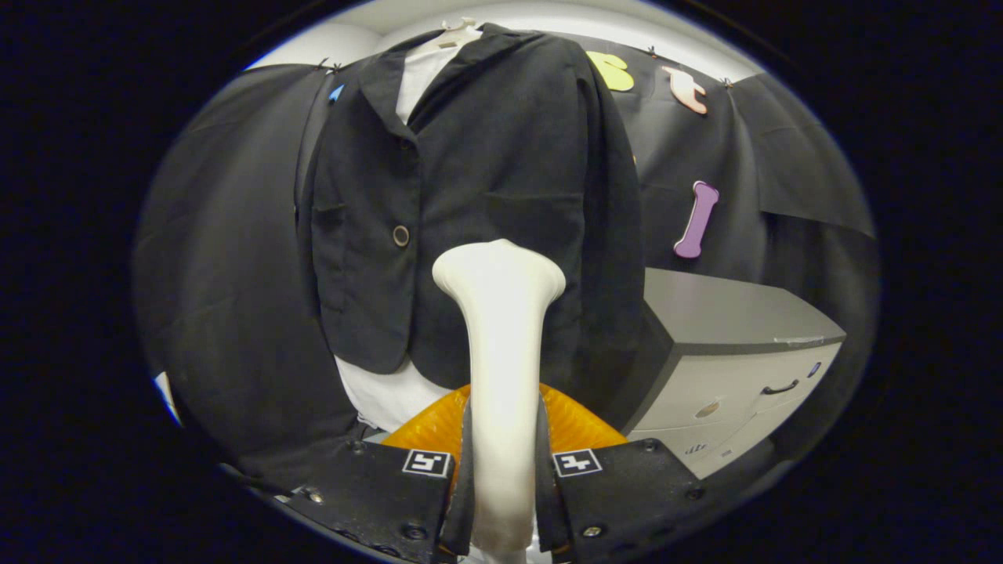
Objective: Iron the clothes twice with a garment steamer, once on the left side and once on the right side.
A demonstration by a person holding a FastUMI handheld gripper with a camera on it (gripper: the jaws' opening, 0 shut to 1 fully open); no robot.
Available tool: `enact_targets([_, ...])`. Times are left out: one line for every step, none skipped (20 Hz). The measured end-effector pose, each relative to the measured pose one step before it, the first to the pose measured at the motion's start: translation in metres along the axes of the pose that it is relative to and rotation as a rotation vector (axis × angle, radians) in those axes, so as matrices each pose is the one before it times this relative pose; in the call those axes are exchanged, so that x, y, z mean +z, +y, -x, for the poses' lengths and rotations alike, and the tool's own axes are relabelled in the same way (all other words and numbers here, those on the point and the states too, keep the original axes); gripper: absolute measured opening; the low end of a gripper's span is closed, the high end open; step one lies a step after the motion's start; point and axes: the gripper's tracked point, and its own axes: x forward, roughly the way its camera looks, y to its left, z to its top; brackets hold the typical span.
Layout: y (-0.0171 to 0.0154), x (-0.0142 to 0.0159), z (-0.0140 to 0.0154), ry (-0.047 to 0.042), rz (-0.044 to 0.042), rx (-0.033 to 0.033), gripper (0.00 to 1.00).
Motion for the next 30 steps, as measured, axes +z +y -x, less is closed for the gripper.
enact_targets([0.00056, -0.00591, -0.00146, 0.01128, 0.00569, -0.00128, 0.34])
enact_targets([0.00051, -0.00614, -0.00080, 0.01141, 0.00471, 0.00029, 0.34])
enact_targets([0.00111, -0.00687, -0.00093, 0.01131, 0.00283, 0.00174, 0.34])
enact_targets([-0.00009, -0.00389, -0.00139, 0.00852, 0.00341, 0.00081, 0.34])
enact_targets([0.00005, -0.00463, -0.00105, 0.00990, 0.00507, 0.00115, 0.34])
enact_targets([-0.00013, -0.00493, -0.00294, 0.00962, 0.00490, 0.00023, 0.34])
enact_targets([-0.00088, -0.00429, -0.00116, 0.01101, 0.00596, -0.00039, 0.34])
enact_targets([-0.00097, -0.00295, -0.00149, 0.00862, 0.00435, -0.00118, 0.34])
enact_targets([-0.00076, -0.00542, -0.00190, 0.01295, 0.00485, -0.00195, 0.34])
enact_targets([-0.00043, -0.00420, -0.00250, 0.01172, 0.00154, 0.00004, 0.34])
enact_targets([-0.00030, -0.01227, -0.00215, 0.01993, -0.00053, -0.00067, 0.34])
enact_targets([0.00045, -0.01079, -0.00200, 0.02157, 0.00101, 0.00114, 0.34])
enact_targets([-0.00033, -0.01009, -0.00217, 0.01787, 0.00354, 0.00029, 0.34])
enact_targets([0.00085, -0.01131, -0.00159, 0.01880, 0.00408, -0.00118, 0.34])
enact_targets([-0.00065, -0.00795, -0.00159, 0.01520, 0.00318, -0.00109, 0.34])
enact_targets([0.00276, -0.00724, 0.00131, 0.01414, 0.00326, -0.00235, 0.34])
enact_targets([0.00137, -0.00556, -0.00047, 0.00789, -0.00337, -0.00451, 0.34])
enact_targets([0.00053, -0.00584, -0.00002, 0.00657, 0.00046, -0.00934, 0.34])
enact_targets([0.00014, -0.00367, 0.00104, 0.00331, -0.00167, -0.00551, 0.34])
enact_targets([0.00100, -0.00047, 0.00210, -0.00430, -0.00377, -0.00326, 0.34])
enact_targets([0.00019, 0.00291, 0.00429, -0.01577, -0.00381, -0.00469, 0.34])
enact_targets([0.00041, 0.00717, 0.00570, -0.02321, -0.00101, -0.00401, 0.34])
enact_targets([0.00175, 0.00888, 0.00593, -0.02274, 0.00023, -0.00069, 0.34])
enact_targets([0.00354, 0.01162, 0.00915, -0.03076, -0.00153, 0.00241, 0.34])
enact_targets([0.00420, 0.01332, 0.00968, -0.02993, 0.00059, 0.00432, 0.34])
enact_targets([0.00546, 0.01453, 0.01002, -0.02869, 0.00274, 0.00413, 0.34])
enact_targets([0.00522, 0.01464, 0.00917, -0.02791, 0.00125, 0.00515, 0.34])
enact_targets([0.00696, 0.01853, 0.01086, -0.03682, 0.00159, 0.00852, 0.34])
enact_targets([0.00539, 0.01950, 0.00990, -0.04038, -0.00146, 0.00923, 0.34])
enact_targets([0.00515, 0.02097, 0.00820, -0.04268, -0.00010, 0.00538, 0.34])
